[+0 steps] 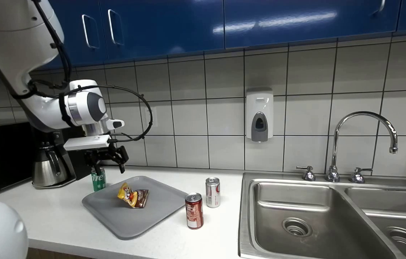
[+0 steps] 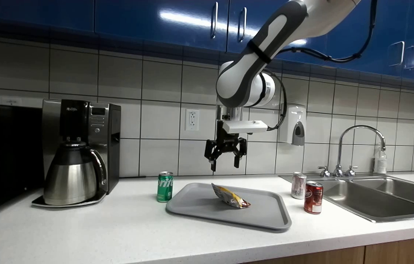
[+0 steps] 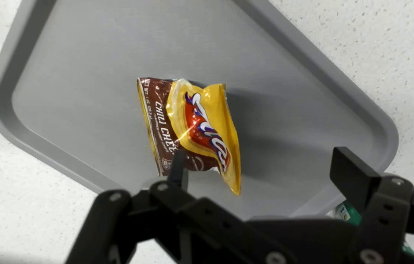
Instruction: Remove the red, grey and green cans from the tray
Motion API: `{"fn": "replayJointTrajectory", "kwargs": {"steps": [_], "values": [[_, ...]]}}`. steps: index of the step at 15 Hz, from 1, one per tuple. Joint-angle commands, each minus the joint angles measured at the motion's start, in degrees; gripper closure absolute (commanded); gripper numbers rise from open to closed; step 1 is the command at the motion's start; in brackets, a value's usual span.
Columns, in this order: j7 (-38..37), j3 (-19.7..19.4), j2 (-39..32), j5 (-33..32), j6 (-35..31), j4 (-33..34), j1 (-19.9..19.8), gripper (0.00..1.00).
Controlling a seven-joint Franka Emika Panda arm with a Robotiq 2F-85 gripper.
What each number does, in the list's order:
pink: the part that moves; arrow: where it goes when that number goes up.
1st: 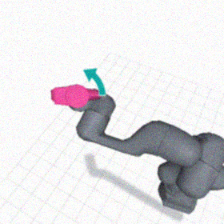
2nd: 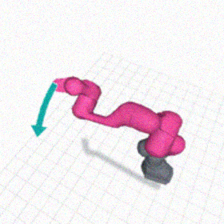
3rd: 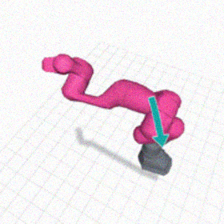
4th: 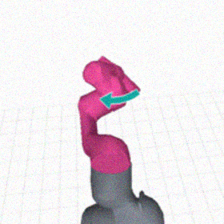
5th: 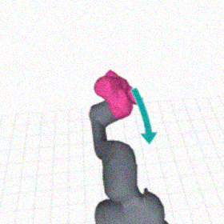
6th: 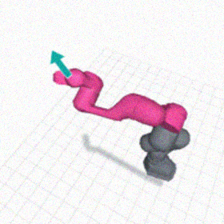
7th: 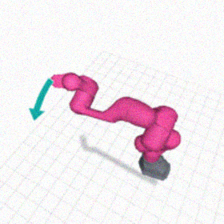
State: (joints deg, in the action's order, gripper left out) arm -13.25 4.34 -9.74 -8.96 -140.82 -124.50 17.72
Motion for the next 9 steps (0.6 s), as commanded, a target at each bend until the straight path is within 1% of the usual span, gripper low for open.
{"fn": "replayJointTrajectory", "kwargs": {"steps": [1, 9], "values": [[-0.21, 1.79, 0.42, -0.15, 0.14, -0.50, -1.95, 0.00], [-0.18, 1.94, 0.93, 0.03, 0.14, -1.23, -2.23, 0.00]]}}
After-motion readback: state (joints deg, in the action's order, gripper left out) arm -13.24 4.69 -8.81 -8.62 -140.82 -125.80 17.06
